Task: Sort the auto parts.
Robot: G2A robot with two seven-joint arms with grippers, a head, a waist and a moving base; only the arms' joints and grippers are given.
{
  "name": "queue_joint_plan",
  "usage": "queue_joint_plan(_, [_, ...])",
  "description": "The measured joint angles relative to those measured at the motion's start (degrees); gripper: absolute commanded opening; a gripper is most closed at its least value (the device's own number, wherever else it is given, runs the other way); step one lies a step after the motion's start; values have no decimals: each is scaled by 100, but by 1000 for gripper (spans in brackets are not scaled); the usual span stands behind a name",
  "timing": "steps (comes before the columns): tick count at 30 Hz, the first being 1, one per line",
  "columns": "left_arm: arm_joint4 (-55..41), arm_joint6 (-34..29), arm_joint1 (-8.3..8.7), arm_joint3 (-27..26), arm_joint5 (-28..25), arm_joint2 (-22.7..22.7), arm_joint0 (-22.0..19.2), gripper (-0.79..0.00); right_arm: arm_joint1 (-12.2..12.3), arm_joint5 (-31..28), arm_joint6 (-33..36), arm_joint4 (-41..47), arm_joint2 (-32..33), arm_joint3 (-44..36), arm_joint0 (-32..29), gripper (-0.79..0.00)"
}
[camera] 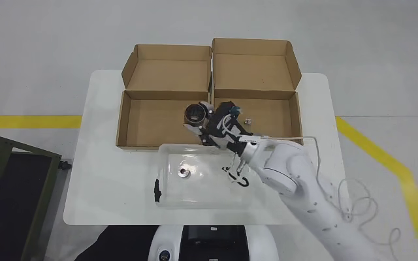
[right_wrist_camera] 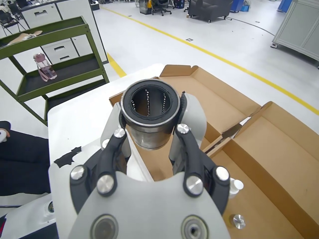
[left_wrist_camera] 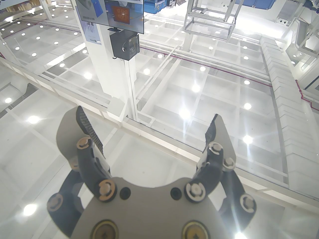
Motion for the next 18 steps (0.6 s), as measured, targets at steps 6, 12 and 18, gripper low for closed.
queue_joint_plan(6, [0,0,0,0,0,0,0,0,-182,371,-3,-238,-477,678,454,-785])
queue_joint_plan(12, [0,0,0,0,0,0,0,0,-360,674,108,-507,-877,1152,825,-785])
queue_joint_plan(18, [0,0,0,0,0,0,0,0,-527,1002,452,-684,-1160,1595,1080,-785])
